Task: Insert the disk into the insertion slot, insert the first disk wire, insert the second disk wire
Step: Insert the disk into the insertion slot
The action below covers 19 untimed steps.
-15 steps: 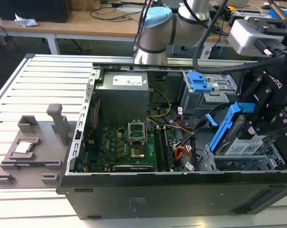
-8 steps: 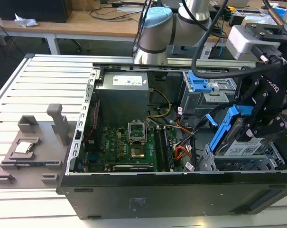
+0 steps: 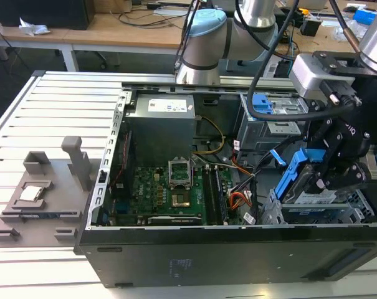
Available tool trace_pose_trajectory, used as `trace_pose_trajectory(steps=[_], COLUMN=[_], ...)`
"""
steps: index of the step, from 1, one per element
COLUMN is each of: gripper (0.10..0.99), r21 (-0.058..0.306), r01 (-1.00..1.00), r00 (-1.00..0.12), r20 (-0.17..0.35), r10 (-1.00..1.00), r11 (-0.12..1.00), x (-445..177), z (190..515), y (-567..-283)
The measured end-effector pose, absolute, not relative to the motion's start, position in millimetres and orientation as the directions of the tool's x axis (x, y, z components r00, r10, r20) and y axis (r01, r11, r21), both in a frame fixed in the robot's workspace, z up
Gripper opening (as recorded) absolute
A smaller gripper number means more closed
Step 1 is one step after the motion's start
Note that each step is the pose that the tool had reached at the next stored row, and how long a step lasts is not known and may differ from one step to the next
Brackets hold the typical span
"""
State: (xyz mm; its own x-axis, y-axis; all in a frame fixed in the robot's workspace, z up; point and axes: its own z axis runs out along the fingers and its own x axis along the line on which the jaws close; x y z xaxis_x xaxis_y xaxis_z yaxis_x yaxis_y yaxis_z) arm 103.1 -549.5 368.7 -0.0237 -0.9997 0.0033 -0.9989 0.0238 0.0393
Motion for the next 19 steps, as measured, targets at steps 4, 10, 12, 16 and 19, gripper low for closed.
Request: trace_pose_trajectory(steps=[4,10,12,16,19], gripper=[0.361,0.435,0.435,0.353,0.173], r21=[0.039,0.039,0.039,0.039,0.039], r01=[-0.999,-0.999,-0.999,-0.999,-0.999], r00=[-0.024,-0.024,-0.024,-0.024,-0.024], r20=[0.004,0.004,0.004,0.004,0.004], r10=[-1.000,-1.000,-1.000,-1.000,-1.000], r11=[0.024,0.024,0.024,0.024,0.024], x=[103.1,103.1,103.1,103.1,103.1], z=[366.9,366.8,366.7,366.7,366.6], y=[-549.5,-549.5,-549.5,-549.5,-549.5])
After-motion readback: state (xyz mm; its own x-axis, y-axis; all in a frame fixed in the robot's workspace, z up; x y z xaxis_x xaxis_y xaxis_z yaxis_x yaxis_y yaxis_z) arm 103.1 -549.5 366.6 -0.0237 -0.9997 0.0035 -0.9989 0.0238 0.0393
